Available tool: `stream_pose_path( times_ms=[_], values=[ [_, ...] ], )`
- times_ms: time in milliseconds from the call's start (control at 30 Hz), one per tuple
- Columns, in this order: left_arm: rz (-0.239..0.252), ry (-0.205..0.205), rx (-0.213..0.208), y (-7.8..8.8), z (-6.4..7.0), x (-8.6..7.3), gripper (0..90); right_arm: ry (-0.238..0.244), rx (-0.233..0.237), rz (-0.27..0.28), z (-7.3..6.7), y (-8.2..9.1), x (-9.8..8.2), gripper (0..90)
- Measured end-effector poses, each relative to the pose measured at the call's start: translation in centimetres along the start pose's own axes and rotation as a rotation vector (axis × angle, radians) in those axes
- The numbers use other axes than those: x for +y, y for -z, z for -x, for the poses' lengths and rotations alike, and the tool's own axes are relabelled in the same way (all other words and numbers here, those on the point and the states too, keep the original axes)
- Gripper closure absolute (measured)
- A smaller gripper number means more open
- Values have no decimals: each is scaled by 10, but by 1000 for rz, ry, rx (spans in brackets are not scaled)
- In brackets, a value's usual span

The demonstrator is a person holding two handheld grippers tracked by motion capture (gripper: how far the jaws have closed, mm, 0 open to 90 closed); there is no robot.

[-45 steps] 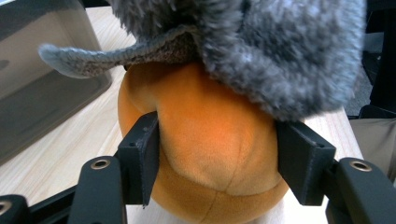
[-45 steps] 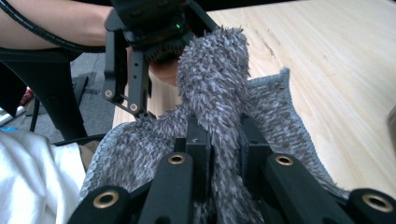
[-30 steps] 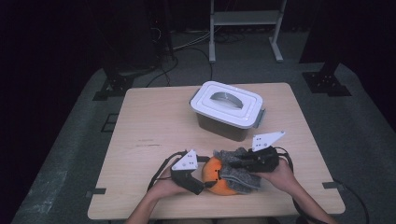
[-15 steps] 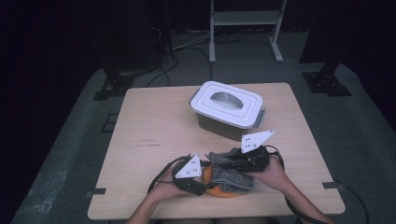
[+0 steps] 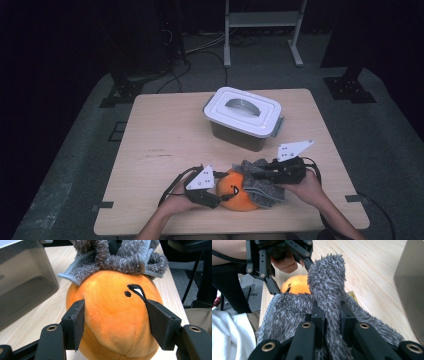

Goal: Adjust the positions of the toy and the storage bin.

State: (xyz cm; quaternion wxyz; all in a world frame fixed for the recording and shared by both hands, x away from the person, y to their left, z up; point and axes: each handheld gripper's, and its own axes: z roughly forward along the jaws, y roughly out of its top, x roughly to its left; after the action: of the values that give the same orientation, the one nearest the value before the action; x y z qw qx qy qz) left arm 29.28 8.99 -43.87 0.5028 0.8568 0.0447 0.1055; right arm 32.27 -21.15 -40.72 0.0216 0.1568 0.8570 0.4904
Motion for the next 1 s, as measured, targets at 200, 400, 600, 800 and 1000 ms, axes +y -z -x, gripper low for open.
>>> stream_pose_path(
  times_ms=[200,400,600,800,1000],
  values=[
    [9,-9,-9,0,0,-1,361,-30,35,37,1,-3,5,777],
    [4,5,-1,3,-2,-5,364,23,64,19,-4,-24,23,777],
    [15,22,5,1,-4,-4,364,-22,38,35,2,-10,7,777],
    [12,40,15,1,-7,-6,365,-44,16,41,2,2,-6,776],
    [14,78,36,-1,-10,-5,364,-10,47,59,-13,0,0,776]
  ],
)
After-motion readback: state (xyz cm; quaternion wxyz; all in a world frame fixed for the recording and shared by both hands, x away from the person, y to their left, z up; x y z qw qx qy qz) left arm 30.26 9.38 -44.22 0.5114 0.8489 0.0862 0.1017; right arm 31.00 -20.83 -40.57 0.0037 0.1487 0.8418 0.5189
